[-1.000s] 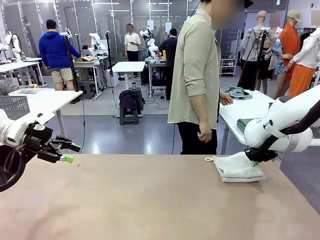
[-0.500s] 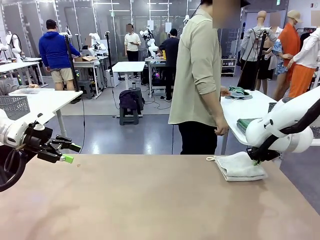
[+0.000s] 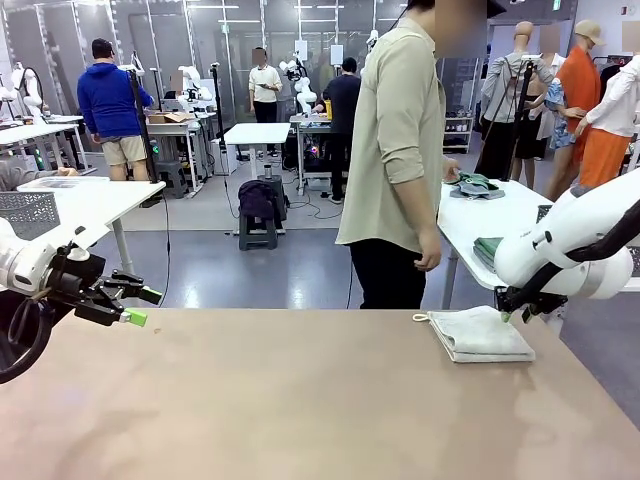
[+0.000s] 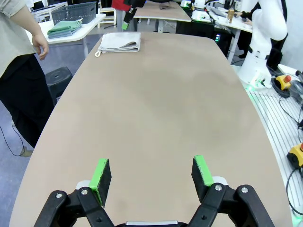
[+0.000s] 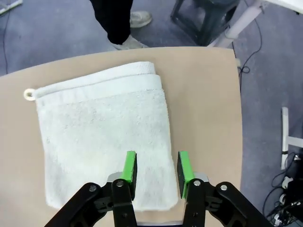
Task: Fold the towels and place them in the basket.
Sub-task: Place the folded Towel with hook on the right side of the table, then when a person lays out a Towel with hook on the table, fold it in half twice.
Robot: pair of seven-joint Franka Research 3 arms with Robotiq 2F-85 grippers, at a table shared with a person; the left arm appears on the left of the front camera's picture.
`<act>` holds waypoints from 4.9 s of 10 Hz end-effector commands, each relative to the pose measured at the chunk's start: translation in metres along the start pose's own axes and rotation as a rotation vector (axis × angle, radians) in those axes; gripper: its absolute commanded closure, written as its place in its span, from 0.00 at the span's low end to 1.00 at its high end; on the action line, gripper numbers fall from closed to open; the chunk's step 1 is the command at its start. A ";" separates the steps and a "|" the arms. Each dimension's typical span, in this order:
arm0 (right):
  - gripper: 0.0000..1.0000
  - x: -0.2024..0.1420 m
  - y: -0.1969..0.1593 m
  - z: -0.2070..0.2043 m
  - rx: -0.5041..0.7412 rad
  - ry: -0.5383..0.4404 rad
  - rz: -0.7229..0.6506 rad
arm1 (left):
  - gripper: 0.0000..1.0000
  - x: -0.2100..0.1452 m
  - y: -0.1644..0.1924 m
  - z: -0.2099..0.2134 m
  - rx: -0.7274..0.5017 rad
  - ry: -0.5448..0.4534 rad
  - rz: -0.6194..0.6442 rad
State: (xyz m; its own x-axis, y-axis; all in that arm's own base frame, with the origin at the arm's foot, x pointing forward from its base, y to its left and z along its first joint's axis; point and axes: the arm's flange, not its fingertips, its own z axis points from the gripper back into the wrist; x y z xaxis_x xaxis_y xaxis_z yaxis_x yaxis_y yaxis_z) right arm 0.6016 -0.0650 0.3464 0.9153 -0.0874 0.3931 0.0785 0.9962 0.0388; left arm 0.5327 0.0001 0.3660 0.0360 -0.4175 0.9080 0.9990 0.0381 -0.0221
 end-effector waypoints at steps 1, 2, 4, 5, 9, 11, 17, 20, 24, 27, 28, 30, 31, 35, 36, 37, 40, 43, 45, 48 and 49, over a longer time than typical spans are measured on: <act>0.55 -0.034 0.015 0.064 0.037 0.011 0.064 | 0.13 0.002 -0.002 0.001 0.002 -0.002 -0.004; 0.55 -0.055 0.031 0.106 0.057 0.020 0.074 | 0.13 0.002 -0.002 0.001 0.002 -0.002 -0.004; 0.55 -0.106 0.068 0.183 0.117 0.024 0.040 | 0.13 0.002 -0.002 0.001 0.002 -0.002 -0.004; 0.55 -0.133 0.086 0.214 0.117 0.018 0.030 | 0.13 0.002 -0.002 0.001 0.002 -0.002 -0.004; 0.55 -0.193 0.131 0.286 0.145 0.073 0.030 | 0.13 0.002 -0.002 0.001 0.002 -0.002 -0.004; 0.55 -0.203 0.143 0.297 0.116 0.079 0.024 | 0.13 0.002 -0.002 0.001 0.002 -0.002 -0.004; 0.55 -0.196 0.131 0.294 0.130 0.066 0.061 | 0.13 0.002 -0.002 0.001 0.002 -0.002 -0.004; 0.55 -0.196 0.131 0.294 0.130 0.066 0.061 | 0.13 0.002 -0.002 0.001 0.002 -0.002 -0.004; 0.55 -0.196 0.131 0.294 0.130 0.066 0.061 | 0.13 0.002 -0.002 0.001 0.002 -0.002 -0.004; 0.55 -0.196 0.131 0.294 0.130 0.066 0.061 | 0.13 0.002 -0.002 0.001 0.002 -0.002 -0.004; 0.55 -0.196 0.131 0.294 0.130 0.066 0.061 | 0.13 0.002 -0.002 0.001 0.002 -0.002 -0.004; 0.55 -0.196 0.131 0.294 0.130 0.066 0.061 | 0.13 0.002 -0.002 0.001 0.002 -0.002 -0.004; 0.55 -0.196 0.131 0.294 0.130 0.066 0.061 | 0.13 0.002 -0.002 0.001 0.002 -0.002 -0.004; 0.55 -0.196 0.131 0.294 0.130 0.066 0.061 | 0.13 0.002 -0.002 0.001 0.002 -0.002 -0.004; 0.55 -0.196 0.131 0.294 0.130 0.066 0.061 | 0.13 0.002 -0.002 0.001 0.002 -0.002 -0.004; 0.55 -0.196 0.131 0.294 0.130 0.066 0.061 | 0.13 0.002 -0.002 0.001 0.002 -0.002 -0.004; 0.55 -0.196 0.131 0.294 0.130 0.066 0.061 | 0.13 0.002 -0.002 0.001 0.002 -0.002 -0.004; 0.55 -0.196 0.131 0.294 0.130 0.066 0.061 | 0.13 0.002 -0.002 0.001 0.002 -0.002 -0.004; 0.55 -0.196 0.131 0.294 0.130 0.066 0.061 | 0.13 0.002 -0.002 0.001 0.002 -0.002 -0.004; 0.55 -0.196 0.141 0.299 0.124 0.067 0.214 | 0.13 0.014 -0.005 -0.001 0.016 0.054 0.011; 0.55 -0.189 0.151 0.305 0.098 0.049 0.318 | 0.13 0.035 -0.011 -0.003 0.031 0.128 0.020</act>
State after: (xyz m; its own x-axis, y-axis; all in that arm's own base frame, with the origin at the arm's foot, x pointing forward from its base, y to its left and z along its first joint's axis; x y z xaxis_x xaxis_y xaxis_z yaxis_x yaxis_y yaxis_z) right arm 0.3120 0.0949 0.5494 0.9325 0.1026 0.3462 -0.1369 0.9877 0.0760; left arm 0.5327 -0.0048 0.3776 0.0355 -0.4532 0.8907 0.9988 0.0466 -0.0161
